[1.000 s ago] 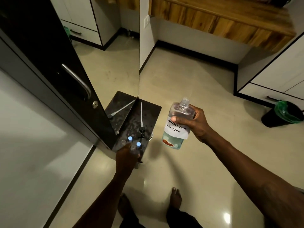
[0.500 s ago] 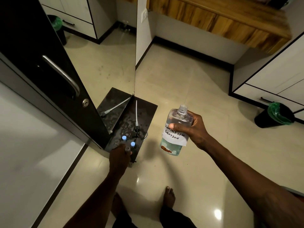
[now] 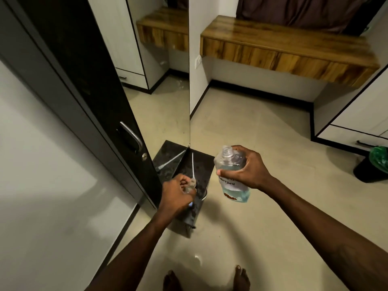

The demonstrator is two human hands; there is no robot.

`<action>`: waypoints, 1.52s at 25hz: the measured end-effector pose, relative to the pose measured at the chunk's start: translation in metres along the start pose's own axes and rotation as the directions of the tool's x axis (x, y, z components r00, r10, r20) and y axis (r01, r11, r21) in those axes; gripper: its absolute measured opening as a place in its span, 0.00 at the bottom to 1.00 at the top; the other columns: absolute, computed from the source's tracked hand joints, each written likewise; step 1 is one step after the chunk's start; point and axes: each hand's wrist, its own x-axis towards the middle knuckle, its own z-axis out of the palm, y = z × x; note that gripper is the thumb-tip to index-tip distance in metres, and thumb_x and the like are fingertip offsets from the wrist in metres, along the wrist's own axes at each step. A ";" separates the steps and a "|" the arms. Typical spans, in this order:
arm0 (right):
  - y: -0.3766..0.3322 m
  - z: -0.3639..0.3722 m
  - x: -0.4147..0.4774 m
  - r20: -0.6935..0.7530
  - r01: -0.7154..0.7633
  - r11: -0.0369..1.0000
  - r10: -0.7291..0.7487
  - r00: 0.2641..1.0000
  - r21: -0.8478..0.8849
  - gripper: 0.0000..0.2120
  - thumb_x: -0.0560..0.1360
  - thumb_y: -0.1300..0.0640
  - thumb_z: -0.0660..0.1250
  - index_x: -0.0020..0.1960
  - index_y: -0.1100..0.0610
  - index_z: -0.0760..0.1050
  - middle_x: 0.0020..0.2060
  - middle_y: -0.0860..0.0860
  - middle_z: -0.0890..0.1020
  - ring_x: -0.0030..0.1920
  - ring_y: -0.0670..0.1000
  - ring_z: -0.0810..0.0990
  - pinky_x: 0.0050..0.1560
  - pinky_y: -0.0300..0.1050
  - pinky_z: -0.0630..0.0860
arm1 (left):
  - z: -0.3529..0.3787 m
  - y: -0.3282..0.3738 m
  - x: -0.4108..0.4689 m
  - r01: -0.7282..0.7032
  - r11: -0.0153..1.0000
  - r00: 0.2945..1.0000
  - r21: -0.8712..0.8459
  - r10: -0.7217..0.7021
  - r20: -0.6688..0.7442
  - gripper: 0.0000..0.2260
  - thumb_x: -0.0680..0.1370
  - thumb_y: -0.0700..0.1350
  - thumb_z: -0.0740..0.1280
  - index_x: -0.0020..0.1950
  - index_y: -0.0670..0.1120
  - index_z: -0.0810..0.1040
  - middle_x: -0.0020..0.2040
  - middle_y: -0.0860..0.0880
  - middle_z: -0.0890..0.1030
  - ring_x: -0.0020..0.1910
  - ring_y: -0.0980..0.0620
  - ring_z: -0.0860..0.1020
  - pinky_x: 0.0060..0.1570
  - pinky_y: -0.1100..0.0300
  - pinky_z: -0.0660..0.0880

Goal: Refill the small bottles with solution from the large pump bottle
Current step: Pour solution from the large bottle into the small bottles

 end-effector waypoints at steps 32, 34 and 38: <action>-0.092 -0.034 0.021 0.310 0.347 0.237 -0.181 0.933 -0.907 0.36 0.70 0.43 0.71 0.76 0.45 0.64 0.58 0.53 0.84 0.49 0.61 0.85 0.47 0.49 0.81 | -0.041 0.103 -0.007 -0.307 0.910 0.939 -0.279 0.242 -0.243 0.21 0.70 0.47 0.80 0.62 0.46 0.84 0.51 0.53 0.86 0.46 0.65 0.83 0.47 0.66 0.81; -0.092 -0.033 0.022 0.312 0.348 0.224 -0.178 0.933 -0.910 0.35 0.71 0.43 0.71 0.75 0.45 0.64 0.58 0.53 0.84 0.49 0.60 0.84 0.46 0.49 0.80 | -0.041 0.102 -0.006 -0.311 0.911 0.938 -0.270 0.248 -0.244 0.21 0.70 0.47 0.80 0.62 0.46 0.84 0.51 0.53 0.86 0.45 0.65 0.83 0.47 0.66 0.82; -0.094 -0.032 0.022 0.314 0.345 0.228 -0.164 0.935 -0.910 0.36 0.70 0.43 0.71 0.75 0.44 0.64 0.57 0.52 0.84 0.48 0.60 0.84 0.46 0.50 0.81 | -0.040 0.099 -0.005 -0.306 0.918 0.939 -0.253 0.247 -0.239 0.21 0.70 0.48 0.80 0.62 0.47 0.84 0.51 0.54 0.86 0.46 0.65 0.83 0.47 0.64 0.82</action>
